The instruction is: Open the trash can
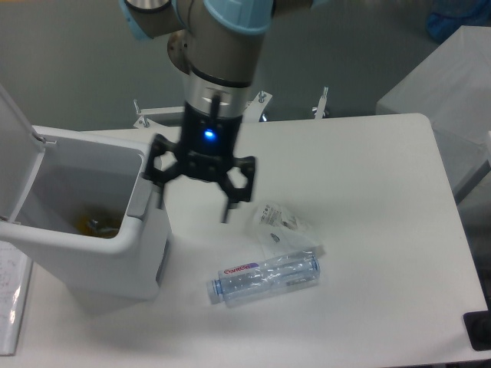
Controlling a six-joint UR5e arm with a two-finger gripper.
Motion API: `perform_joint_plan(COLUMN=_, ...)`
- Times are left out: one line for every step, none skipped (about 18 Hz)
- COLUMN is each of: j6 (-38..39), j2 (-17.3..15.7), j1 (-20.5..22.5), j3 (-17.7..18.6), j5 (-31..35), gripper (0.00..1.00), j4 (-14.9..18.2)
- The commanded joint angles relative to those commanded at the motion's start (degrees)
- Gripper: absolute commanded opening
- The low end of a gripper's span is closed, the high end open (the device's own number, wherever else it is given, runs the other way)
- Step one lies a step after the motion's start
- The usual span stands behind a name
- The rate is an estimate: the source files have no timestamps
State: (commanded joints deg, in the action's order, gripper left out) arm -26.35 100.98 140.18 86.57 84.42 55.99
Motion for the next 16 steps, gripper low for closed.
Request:
perform_joint_plan(j6=-1.7, j2=0.0, j1=2.1, j3=0.9, j5=3.0, gripper=1.00, j4=-0.2)
perform_joint_plan(j6=-3.6, j2=-0.1, j1=3.7, j3=1.2, j5=3.9, gripper=1.00, j4=-0.1)
perform_joint_plan(j6=-5.4, j2=0.0, j1=4.6, j3=0.9, j5=3.9, gripper=1.00, j4=0.0)
perform_joint_plan(j6=-6.5, j2=0.1, j1=5.5, j3=0.5, j5=3.9, gripper=1.00, j4=0.0)
perform_joint_plan(j6=-7.0, j2=0.5, j1=6.2, j3=0.0, j5=3.9, gripper=1.00, j4=0.0)
perform_joint_plan(j6=-7.6, j2=2.1, j1=6.4, j3=-0.9, j5=3.9, gripper=1.00, j4=0.1)
perform_joint_plan(j6=-8.6, j2=3.4, j1=6.5, j3=-2.1, j5=3.9, gripper=1.00, j4=0.3)
perform_joint_plan(j6=-10.5, j2=4.5, j1=6.5, j3=-3.5, j5=4.0, gripper=1.00, j4=0.7)
perform_joint_plan(j6=-12.7, j2=6.1, j1=6.3, j3=-5.0, j5=4.1, gripper=1.00, j4=0.9)
perform_joint_plan(j6=-14.7, j2=7.2, j1=6.4, j3=-6.0, j5=4.3, gripper=1.00, j4=1.1)
perform_joint_plan(j6=-16.3, j2=8.2, j1=6.4, j3=-6.7, j5=4.5, gripper=1.00, j4=1.6)
perform_joint_plan(j6=-18.4, j2=9.0, j1=6.7, j3=-7.3, j5=4.5, gripper=1.00, j4=2.4)
perform_joint_plan(j6=-20.9, j2=9.8, j1=8.0, j3=-7.4, j5=4.6, gripper=1.00, j4=3.6)
perform_joint_plan(j6=-23.9, j2=11.1, j1=9.9, j3=-7.3, j5=4.6, gripper=1.00, j4=4.8)
perform_joint_plan(j6=-26.8, j2=12.3, j1=11.2, j3=-7.3, j5=4.7, gripper=1.00, j4=5.5)
perform_joint_plan(j6=-28.6, j2=12.5, j1=11.6, j3=-6.9, j5=5.3, gripper=1.00, j4=6.0)
